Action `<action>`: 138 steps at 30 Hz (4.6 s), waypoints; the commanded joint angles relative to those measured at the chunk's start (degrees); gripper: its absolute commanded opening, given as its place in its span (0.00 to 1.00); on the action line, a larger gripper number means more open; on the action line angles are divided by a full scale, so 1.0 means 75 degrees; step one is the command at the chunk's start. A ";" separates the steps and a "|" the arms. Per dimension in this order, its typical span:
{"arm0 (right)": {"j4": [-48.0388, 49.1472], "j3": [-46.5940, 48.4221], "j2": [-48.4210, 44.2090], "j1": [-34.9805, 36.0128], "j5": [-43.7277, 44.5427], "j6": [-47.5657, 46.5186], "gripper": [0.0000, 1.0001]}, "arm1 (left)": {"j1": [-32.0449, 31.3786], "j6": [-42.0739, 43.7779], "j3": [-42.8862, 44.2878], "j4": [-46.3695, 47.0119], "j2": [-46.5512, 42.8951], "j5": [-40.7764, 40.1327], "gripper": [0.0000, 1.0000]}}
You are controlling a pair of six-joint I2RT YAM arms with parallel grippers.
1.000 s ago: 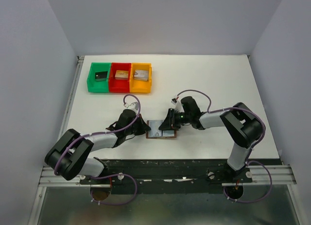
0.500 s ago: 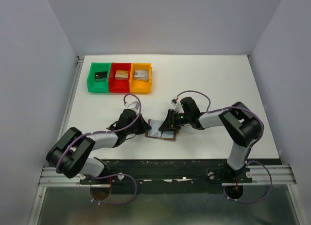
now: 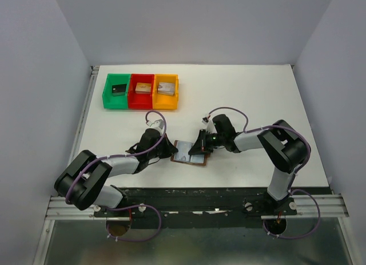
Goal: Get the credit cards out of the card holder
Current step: Remove the credit card from the card holder.
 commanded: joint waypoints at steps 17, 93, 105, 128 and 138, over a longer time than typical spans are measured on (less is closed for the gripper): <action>-0.2080 0.0813 -0.0367 -0.0038 0.0572 -0.1544 0.00 | -0.0157 -0.0008 -0.0215 -0.0937 -0.0168 -0.0253 0.00; -0.1026 0.0813 -0.0027 -0.0202 -0.0612 -0.0455 0.33 | -0.0415 -0.0078 0.0207 -0.0878 0.0734 -0.0171 0.00; -0.1062 0.0708 -0.0273 -0.0238 -0.0518 -0.0408 0.30 | -0.0275 -0.0277 0.0078 -0.1065 0.0746 -0.0311 0.00; -0.1401 0.0391 -0.0847 -0.0484 -0.0448 -0.0678 0.26 | -0.0169 -0.0430 -0.0016 -0.1019 0.0910 -0.0276 0.00; -0.1542 0.0321 -0.0965 -0.0589 -0.0436 -0.0818 0.24 | -0.0146 -0.0465 -0.0028 -0.1007 0.0910 -0.0276 0.00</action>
